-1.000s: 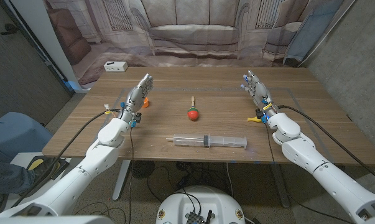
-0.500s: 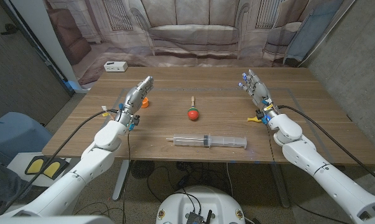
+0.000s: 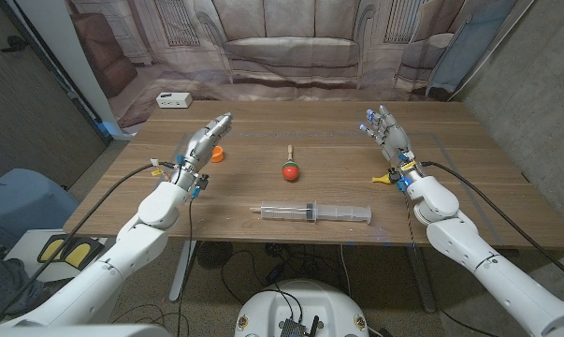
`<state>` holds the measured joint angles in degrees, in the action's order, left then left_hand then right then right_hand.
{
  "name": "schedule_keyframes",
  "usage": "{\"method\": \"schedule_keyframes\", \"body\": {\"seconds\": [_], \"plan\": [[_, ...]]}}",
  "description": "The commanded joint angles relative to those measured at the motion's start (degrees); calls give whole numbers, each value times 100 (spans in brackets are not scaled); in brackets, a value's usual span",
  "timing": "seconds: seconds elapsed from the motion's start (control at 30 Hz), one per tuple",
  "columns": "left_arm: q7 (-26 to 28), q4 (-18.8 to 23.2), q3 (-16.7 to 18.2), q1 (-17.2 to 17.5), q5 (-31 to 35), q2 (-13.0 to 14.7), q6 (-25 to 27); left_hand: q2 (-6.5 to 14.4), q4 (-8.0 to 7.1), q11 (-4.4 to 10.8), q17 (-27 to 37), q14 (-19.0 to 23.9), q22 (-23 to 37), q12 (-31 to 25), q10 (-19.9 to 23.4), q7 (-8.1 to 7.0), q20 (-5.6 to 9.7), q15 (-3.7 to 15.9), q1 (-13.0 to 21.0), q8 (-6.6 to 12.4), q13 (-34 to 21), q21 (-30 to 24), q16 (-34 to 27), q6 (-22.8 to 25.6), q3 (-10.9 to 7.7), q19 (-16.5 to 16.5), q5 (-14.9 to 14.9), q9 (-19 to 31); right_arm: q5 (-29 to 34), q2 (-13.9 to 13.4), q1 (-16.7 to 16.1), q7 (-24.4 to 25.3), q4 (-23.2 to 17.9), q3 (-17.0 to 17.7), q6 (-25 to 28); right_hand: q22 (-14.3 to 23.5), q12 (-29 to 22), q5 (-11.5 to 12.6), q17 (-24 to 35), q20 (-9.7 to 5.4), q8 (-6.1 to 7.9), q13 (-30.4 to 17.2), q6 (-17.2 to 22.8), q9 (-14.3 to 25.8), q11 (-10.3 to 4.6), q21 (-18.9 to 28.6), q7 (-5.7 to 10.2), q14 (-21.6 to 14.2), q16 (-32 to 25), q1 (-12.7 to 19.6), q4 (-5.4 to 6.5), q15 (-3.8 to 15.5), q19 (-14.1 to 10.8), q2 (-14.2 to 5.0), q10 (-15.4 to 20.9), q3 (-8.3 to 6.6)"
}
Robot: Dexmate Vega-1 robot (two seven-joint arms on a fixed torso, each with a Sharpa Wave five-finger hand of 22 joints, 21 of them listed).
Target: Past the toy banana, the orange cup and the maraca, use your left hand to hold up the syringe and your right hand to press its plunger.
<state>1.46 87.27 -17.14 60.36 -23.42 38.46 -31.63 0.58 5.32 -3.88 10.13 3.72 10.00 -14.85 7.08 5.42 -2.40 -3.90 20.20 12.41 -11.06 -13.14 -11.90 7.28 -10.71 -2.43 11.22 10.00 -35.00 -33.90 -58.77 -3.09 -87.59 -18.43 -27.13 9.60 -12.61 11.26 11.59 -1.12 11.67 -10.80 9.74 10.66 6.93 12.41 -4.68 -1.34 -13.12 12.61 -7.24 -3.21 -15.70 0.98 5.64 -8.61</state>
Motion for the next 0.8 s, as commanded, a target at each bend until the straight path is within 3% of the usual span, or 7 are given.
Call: {"method": "schedule_keyframes", "body": {"seconds": [0.03,0.3,0.8], "plan": [[136,148,-40,37,503,115,-28,25,57,1,9,114,23,-33,105,-19,-18,22,114,5,-21,-28,-21,87,-32,-77,-14,29,121,-148,-313,261,-355,183,-40,30,-79,5,40,103,40,-23,146,18,2,-18,49,-328,-123,-70,33,-49,-73,-16,243,30],[304,266,-95,52,879,164,55,77,136,32,6,281,21,-48,256,-30,25,63,256,27,-22,-36,-24,297,-92,-237,-33,31,169,-219,-483,346,-477,260,-52,32,-57,9,44,52,32,-27,155,18,23,-5,32,-355,-118,-49,24,-39,-149,-33,239,22],[405,387,-64,314,1357,300,-393,135,244,46,2,563,19,-77,484,-59,-53,107,462,25,-26,-62,-43,501,-180,-502,-56,36,233,-319,-628,480,-729,327,111,30,-14,14,40,47,26,-30,176,18,33,-25,3,-298,-73,-4,5,-64,-148,-51,182,4]]}}
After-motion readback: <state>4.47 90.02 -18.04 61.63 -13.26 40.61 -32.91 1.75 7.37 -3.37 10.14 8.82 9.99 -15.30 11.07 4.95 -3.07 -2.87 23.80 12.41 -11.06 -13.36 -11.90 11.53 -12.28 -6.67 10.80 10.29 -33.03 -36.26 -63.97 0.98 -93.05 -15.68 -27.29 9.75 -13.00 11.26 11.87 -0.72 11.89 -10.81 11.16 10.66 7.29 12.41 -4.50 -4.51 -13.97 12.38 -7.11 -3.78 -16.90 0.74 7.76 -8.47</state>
